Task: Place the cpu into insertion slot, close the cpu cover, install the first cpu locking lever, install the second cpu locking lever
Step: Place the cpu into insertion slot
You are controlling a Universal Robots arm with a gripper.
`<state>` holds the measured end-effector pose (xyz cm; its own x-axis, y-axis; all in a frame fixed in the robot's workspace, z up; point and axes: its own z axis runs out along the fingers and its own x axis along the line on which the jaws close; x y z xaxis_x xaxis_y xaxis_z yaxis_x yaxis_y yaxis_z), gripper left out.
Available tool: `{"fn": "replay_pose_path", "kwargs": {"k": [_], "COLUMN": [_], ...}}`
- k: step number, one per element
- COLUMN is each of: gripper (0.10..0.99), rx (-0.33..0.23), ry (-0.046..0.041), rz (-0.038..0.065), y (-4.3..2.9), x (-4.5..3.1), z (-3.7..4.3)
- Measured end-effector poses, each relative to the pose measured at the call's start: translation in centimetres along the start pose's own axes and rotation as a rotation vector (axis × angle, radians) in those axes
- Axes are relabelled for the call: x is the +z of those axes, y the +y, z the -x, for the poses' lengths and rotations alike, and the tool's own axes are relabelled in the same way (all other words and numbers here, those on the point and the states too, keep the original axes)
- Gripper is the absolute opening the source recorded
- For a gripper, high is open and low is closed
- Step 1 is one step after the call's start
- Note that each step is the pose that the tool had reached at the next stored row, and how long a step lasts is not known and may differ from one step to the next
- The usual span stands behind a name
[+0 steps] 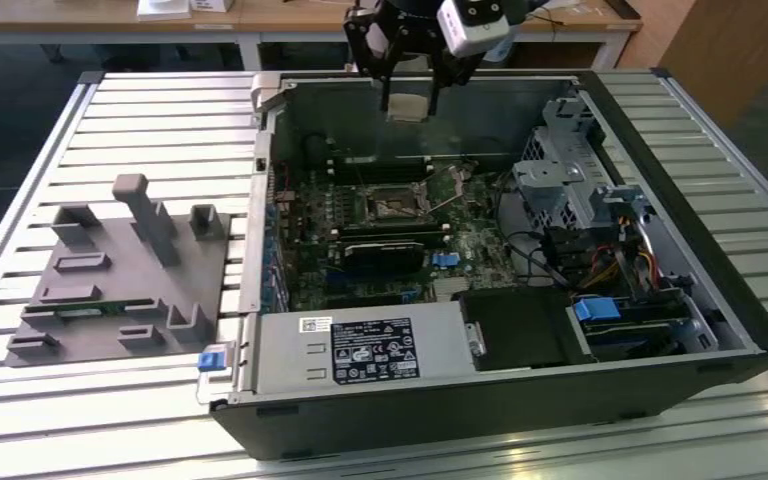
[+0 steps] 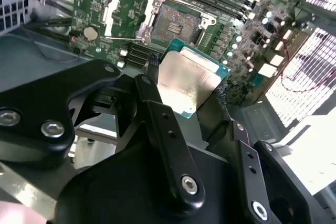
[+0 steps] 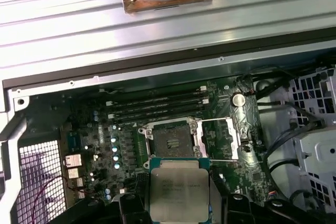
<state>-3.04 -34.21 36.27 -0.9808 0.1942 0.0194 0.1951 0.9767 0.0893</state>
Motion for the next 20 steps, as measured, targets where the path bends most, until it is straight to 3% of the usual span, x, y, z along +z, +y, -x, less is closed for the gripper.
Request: {"fn": "replay_pose_path", "kwargs": {"k": [20], "gripper": [0.541], "rx": [0.202], "ry": [-0.0182], "rz": [0.004], "y": [0.01], "x": [0.08], "z": [0.00]}}
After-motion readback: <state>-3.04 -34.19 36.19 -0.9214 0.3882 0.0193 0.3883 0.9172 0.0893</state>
